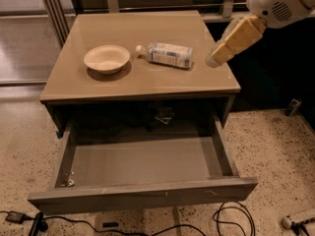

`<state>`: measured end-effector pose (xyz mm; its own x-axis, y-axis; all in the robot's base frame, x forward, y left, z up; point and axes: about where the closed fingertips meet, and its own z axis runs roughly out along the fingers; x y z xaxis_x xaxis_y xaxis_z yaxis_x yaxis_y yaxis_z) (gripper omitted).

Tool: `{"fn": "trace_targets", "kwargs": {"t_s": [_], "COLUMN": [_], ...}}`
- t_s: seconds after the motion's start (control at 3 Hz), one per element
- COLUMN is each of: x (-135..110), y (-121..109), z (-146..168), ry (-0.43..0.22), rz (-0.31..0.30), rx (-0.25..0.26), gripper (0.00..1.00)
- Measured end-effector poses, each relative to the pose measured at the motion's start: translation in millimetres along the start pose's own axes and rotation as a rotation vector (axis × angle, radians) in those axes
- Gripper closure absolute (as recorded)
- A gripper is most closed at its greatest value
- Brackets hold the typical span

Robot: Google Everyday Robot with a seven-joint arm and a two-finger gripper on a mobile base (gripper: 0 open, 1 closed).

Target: Place blue plastic bottle into top drawer

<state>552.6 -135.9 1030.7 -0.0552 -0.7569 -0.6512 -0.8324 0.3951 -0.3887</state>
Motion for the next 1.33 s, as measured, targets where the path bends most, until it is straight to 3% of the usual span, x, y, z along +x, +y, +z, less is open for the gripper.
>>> {"fn": "trace_targets", "kwargs": {"t_s": [0.33, 0.67, 1.0, 1.33], "x": [-26.4, -36.4, -40.0, -24.4], "y": [-30.3, -46.6, -65.3, -85.1], "z": [27.9, 47.9, 70.9, 110.7], "ry": [-0.144, -0.181, -0.129, 0.009], "rz": [0.113, 0.154, 0.147, 0.097], "rx": [0.114, 0.170, 0.185, 0.127], "gripper": [0.00, 0.00, 0.00, 0.00]}}
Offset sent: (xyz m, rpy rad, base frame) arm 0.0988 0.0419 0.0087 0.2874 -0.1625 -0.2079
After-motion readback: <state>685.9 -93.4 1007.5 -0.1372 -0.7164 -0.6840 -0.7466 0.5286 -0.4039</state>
